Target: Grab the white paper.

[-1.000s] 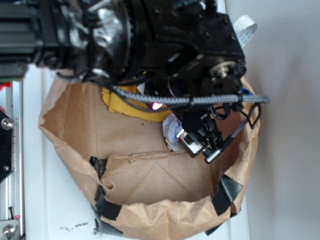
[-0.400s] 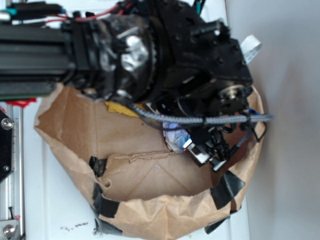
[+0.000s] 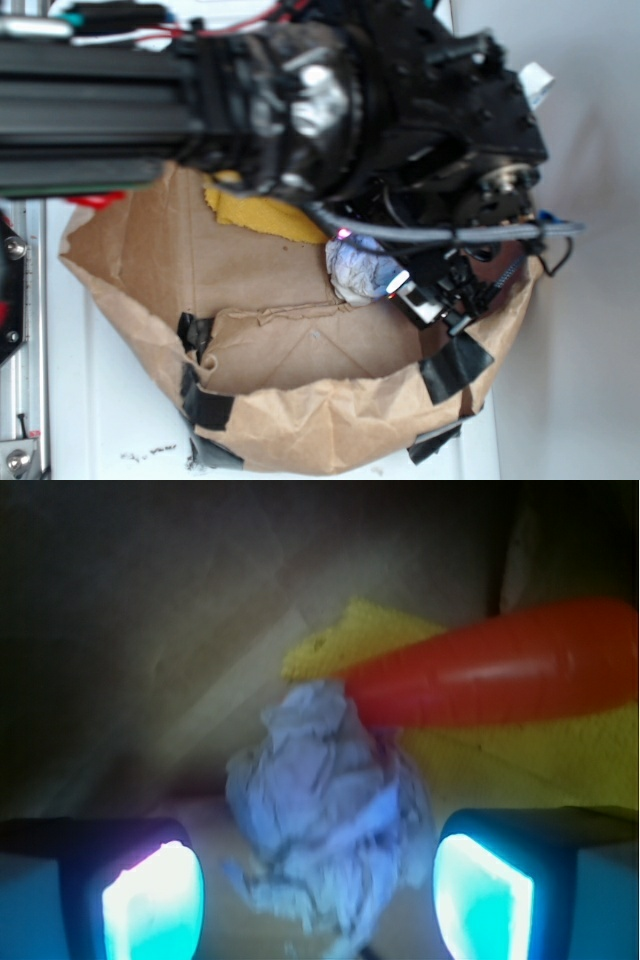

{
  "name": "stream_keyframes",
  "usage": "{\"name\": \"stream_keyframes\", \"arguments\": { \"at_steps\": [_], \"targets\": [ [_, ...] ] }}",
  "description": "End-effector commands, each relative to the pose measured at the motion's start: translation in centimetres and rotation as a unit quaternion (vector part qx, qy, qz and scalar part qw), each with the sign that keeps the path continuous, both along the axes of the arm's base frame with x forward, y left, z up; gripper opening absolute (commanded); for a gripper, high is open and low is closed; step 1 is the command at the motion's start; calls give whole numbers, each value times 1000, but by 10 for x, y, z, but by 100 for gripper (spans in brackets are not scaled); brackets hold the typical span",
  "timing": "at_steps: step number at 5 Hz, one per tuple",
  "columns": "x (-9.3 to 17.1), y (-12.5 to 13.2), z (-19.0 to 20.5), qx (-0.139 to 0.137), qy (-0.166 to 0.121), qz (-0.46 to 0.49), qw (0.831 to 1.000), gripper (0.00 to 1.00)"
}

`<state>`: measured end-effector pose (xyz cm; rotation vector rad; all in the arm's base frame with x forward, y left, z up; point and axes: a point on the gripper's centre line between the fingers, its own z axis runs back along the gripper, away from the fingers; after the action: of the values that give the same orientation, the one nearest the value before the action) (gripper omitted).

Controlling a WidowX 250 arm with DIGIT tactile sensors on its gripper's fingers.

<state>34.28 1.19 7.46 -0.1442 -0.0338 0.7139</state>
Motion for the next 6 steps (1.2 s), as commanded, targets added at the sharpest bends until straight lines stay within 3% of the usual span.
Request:
{"name": "stream_keyframes", "arguments": {
  "at_steps": [1, 3, 4, 5, 6],
  "targets": [
    [29, 5, 18, 14, -32, 14, 999, 100],
    [34, 4, -1, 50, -42, 15, 998, 100],
    [29, 3, -2, 53, -51, 9, 997, 93],
    [14, 7, 3, 47, -60, 23, 997, 0],
    [10, 10, 5, 49, -69, 22, 996, 0]
  ]
}}
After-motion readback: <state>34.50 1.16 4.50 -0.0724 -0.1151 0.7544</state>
